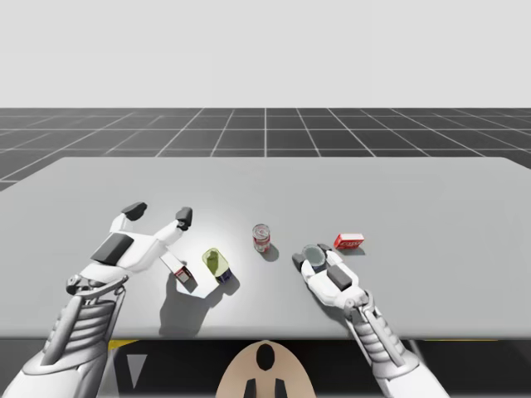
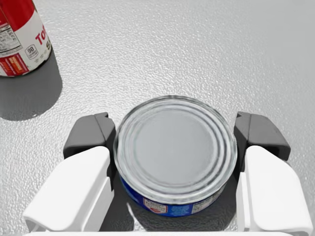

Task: Lift the tuna fish can off the table.

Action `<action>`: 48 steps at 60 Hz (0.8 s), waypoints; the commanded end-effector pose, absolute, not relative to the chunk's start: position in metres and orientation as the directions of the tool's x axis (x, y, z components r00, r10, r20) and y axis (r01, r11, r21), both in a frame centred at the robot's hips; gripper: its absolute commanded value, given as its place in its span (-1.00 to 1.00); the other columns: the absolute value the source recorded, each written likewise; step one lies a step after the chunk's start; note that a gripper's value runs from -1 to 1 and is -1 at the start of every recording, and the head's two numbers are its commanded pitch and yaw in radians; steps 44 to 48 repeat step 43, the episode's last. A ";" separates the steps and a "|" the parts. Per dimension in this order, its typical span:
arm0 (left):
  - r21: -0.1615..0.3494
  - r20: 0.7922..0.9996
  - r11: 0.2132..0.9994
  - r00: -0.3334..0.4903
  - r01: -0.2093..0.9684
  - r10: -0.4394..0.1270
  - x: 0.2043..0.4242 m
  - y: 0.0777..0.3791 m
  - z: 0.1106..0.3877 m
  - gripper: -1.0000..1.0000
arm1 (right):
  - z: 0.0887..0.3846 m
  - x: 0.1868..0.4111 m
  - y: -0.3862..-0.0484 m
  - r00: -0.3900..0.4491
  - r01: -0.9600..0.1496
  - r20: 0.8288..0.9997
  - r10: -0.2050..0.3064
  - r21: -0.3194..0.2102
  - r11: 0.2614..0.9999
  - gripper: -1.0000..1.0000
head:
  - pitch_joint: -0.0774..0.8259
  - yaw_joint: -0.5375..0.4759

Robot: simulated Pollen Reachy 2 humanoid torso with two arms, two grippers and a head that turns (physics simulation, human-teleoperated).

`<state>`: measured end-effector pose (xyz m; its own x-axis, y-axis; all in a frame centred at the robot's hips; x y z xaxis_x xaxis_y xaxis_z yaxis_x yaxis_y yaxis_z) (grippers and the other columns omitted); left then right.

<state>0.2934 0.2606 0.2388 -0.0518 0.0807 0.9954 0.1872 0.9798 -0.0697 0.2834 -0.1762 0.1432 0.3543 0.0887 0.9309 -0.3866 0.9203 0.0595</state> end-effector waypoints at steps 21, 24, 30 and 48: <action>-0.083 0.995 0.977 -0.037 0.197 0.091 0.293 0.260 0.238 -1.00 | 0.195 0.273 -0.179 0.251 -0.390 0.968 -0.007 0.108 0.914 1.00 | -0.09 -0.43; -0.084 0.995 0.977 -0.036 0.196 0.092 0.293 0.260 0.238 -1.00 | 0.218 0.271 -0.180 0.205 -0.396 0.979 -0.022 0.103 0.913 1.00 | -0.09 -0.43; -0.086 0.995 0.978 -0.036 0.192 0.094 0.293 0.261 0.239 -1.00 | 0.264 0.265 -0.185 0.085 -0.391 0.995 -0.043 0.073 0.917 1.00 | -0.09 -0.44; -0.089 0.995 0.977 -0.036 0.192 0.097 0.293 0.261 0.239 -1.00 | 0.355 0.247 -0.198 -0.172 -0.363 0.981 -0.087 0.019 0.932 1.00 | -0.11 -0.45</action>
